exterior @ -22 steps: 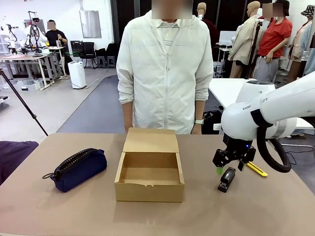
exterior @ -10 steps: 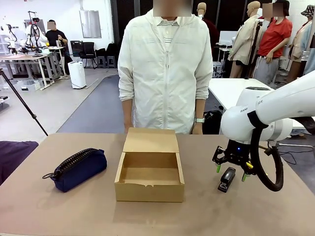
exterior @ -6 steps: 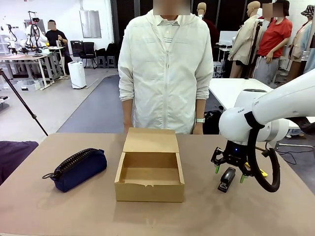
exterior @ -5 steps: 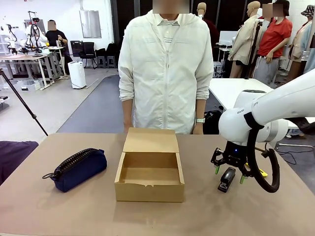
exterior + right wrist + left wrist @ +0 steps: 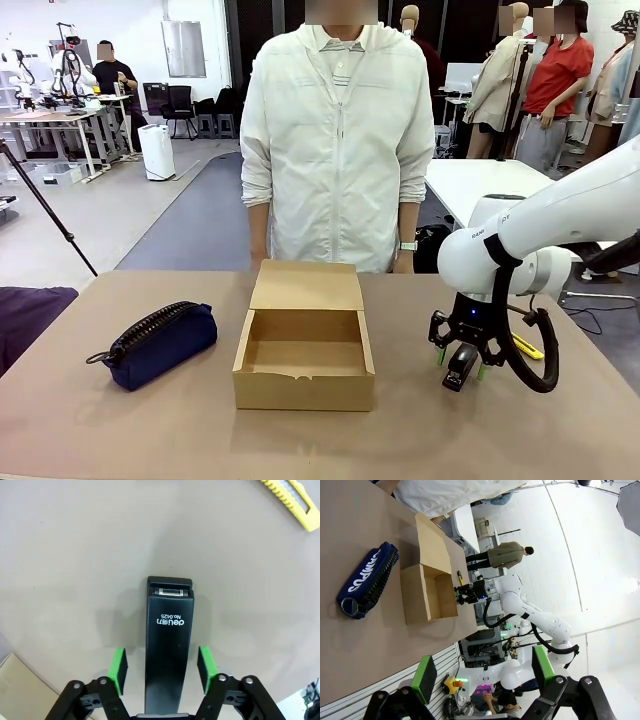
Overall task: Pack the items into the box.
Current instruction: Pick up the item specified by the human and place it in the Mailer Box.
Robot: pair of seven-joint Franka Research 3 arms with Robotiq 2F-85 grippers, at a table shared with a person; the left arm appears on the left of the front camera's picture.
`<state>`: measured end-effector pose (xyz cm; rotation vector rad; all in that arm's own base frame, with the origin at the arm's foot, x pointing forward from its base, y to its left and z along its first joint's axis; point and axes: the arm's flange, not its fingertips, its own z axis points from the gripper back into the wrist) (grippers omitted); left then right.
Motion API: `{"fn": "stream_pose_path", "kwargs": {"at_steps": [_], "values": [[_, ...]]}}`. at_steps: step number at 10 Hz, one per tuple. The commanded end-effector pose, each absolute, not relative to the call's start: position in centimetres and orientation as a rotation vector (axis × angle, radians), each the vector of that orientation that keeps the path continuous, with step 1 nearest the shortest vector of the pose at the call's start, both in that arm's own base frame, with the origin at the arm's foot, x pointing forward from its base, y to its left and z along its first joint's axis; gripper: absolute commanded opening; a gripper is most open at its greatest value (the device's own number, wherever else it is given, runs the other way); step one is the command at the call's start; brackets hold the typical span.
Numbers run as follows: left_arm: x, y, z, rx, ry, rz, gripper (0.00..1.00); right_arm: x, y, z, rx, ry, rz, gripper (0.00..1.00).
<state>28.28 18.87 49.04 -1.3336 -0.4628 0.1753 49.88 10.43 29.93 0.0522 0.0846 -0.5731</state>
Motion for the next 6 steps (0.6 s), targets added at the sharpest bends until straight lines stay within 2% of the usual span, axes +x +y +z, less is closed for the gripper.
{"fn": "stream_pose_path", "kwargs": {"at_steps": [1,6], "values": [[28.33,18.89,49.2,-1.355,-0.484,0.162,1.0,50.11,10.6,30.48,0.027,0.061,-0.571,0.0],[28.33,18.89,49.2,-1.355,-0.484,0.162,1.0,50.07,10.62,30.49,0.017,0.077,-0.557,0.0]]}}
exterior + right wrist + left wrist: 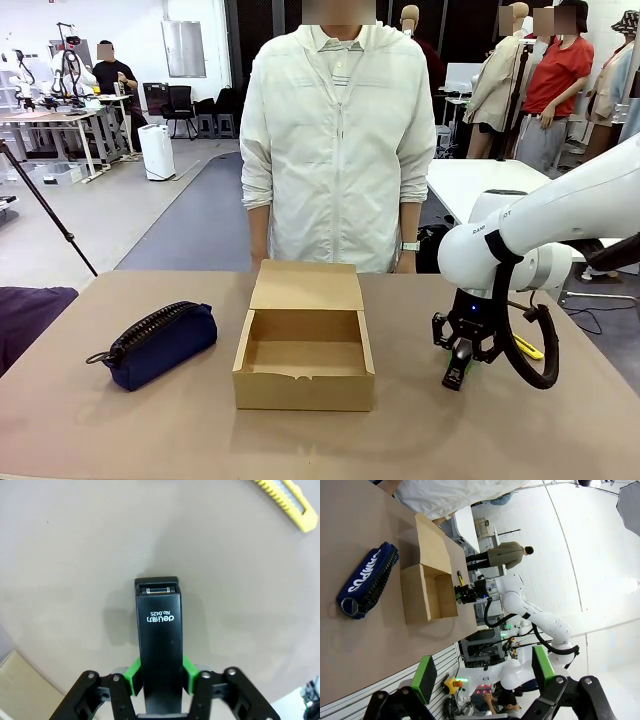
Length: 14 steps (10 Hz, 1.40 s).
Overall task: Pack the items into the box.
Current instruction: Pick up the item specified by the human and place it in the Mailer Box.
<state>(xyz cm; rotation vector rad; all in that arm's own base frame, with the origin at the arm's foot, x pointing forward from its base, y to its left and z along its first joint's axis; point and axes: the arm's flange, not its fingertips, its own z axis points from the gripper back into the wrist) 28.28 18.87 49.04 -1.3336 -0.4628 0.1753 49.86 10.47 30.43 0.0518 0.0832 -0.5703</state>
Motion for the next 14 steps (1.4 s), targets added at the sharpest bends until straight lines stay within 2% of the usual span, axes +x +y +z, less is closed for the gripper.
{"fn": "stream_pose_path", "kwargs": {"at_steps": [1,3,6,9,11,12,13,14], "values": [[28.3,18.9,49.2,-1.355,-0.484,0.162,1.0,50.0,10.6,30.6,0.017,0.078,-0.553,0.0],[28.3,18.9,49.2,-1.355,-0.484,0.162,1.0,49.9,10.2,32.3,0.003,0.061,-0.531,0.0],[28.3,18.9,49.2,-1.355,-0.484,0.162,1.0,48.5,9.1,37.8,0.014,0.038,-0.394,0.0],[28.3,18.9,49.2,-1.355,-0.484,0.162,1.0,43.3,6.2,44.9,0.099,0.003,-0.213,0.0],[28.3,18.9,49.2,-1.355,-0.484,0.162,1.0,41.2,4.9,45.1,0.118,-0.036,-0.237,0.0],[28.3,18.9,49.2,-1.355,-0.484,0.162,1.0,42.1,3.0,43.2,0.14,0.033,-0.303,0.0],[28.3,18.9,49.2,-1.355,-0.484,0.162,1.0,42.1,6.1,46.5,0.088,-0.031,-0.22,0.0],[28.3,18.9,49.2,-1.355,-0.484,0.162,1.0,42.1,6.1,46.5,0.088,-0.031,-0.22,0.0]]}}
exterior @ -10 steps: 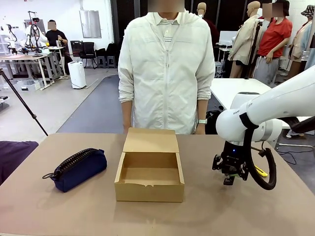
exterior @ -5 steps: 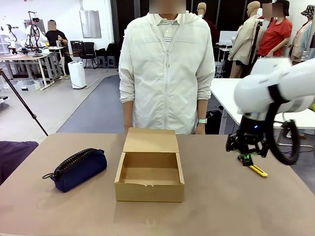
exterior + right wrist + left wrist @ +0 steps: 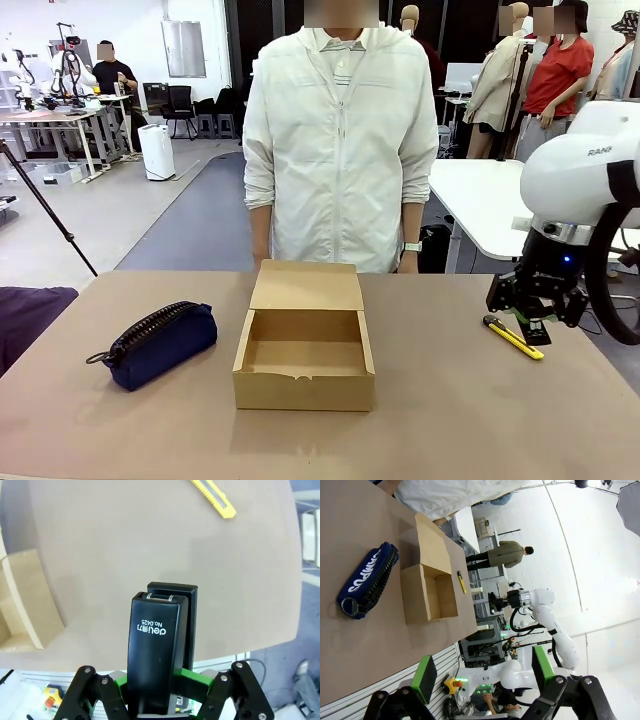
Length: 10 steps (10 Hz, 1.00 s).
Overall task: Pack the items into the box.
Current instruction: Pick up the item specified by the human and place it in the Mailer Box.
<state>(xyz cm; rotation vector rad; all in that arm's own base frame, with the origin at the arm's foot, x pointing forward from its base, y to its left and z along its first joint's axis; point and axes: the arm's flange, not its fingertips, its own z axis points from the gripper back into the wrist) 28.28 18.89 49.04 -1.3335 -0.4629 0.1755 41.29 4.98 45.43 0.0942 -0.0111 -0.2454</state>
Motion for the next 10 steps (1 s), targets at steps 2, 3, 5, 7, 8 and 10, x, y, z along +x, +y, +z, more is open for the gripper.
{"fn": "stream_pose_path", "kwargs": {"at_steps": [2,3,5,7,8,10], "values": [[28.3,18.9,49.2,-1.355,-0.484,0.162,1.0,41.3,5.0,45.4,0.094,-0.011,-0.245,0.0],[28.3,18.9,49.2,-1.355,-0.484,0.162,1.0,42.2,6.7,46.0,0.087,-0.054,-0.107,0.0],[28.3,18.9,49.2,-1.355,-0.484,0.162,1.0,45.2,13.5,47.4,0.138,-0.176,0.322,0.0],[28.3,18.9,49.2,-1.355,-0.484,0.162,1.0,47.8,23.1,48.2,0.234,-0.214,0.851,0.0],[28.3,18.9,49.2,-1.355,-0.484,0.162,1.0,48.9,27.0,48.0,0.263,-0.21,1.063,0.0],[28.3,18.9,49.2,-1.355,-0.484,0.162,1.0,50.1,33.7,47.2,0.303,-0.224,1.411,0.0]]}}
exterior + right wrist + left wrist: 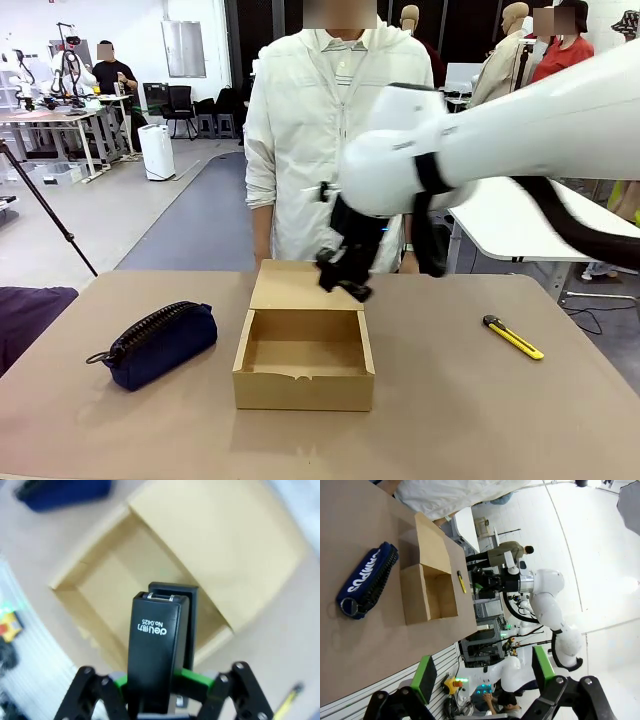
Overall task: Pack the items into the box.
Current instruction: Pick up the item specified by the human and place it in the Mailer Box.
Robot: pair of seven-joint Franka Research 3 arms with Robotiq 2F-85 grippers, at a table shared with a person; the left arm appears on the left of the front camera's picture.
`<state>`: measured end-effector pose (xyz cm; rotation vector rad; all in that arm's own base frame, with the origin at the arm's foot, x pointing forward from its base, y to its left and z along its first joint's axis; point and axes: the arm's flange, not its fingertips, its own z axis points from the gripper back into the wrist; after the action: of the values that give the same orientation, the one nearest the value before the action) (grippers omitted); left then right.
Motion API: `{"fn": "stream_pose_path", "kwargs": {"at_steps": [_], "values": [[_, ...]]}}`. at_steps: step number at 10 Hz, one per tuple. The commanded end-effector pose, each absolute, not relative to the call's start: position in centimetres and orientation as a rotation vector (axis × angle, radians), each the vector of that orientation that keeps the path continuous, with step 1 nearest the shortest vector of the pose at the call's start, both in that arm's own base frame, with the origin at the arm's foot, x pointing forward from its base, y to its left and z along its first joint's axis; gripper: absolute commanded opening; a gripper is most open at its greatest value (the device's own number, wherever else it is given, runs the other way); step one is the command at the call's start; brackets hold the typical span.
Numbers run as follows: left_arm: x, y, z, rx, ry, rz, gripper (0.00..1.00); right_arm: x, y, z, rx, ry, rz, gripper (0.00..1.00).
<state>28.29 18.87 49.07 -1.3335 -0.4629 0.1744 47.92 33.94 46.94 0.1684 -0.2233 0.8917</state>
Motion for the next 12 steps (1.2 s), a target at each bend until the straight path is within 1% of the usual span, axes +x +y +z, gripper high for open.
{"fn": "stream_pose_path", "kwargs": {"at_steps": [1,3,4,7,9,12], "values": [[28.3,18.9,49.2,-1.355,-0.484,0.162,1.0,50.4,35.9,46.5,0.301,-0.182,1.484,0.0],[28.3,18.9,49.2,-1.355,-0.484,0.162,1.0,50.5,38.7,44.3,0.222,-0.129,1.642,0.0],[28.3,18.9,49.2,-1.355,-0.484,0.162,1.0,50.3,39.1,43.3,0.231,-0.077,1.702,0.0],[28.3,18.9,49.2,-1.355,-0.484,0.162,1.0,49.4,39.4,39.3,0.198,0.02,1.678,0.0],[28.3,18.9,49.2,-1.355,-0.484,0.162,1.0,49.4,39.7,36.3,0.221,-0.002,1.647,0.0],[28.3,18.9,49.2,-1.355,-0.484,0.162,1.0,49.7,39.5,35.0,0.223,0.034,1.603,0.0]]}}
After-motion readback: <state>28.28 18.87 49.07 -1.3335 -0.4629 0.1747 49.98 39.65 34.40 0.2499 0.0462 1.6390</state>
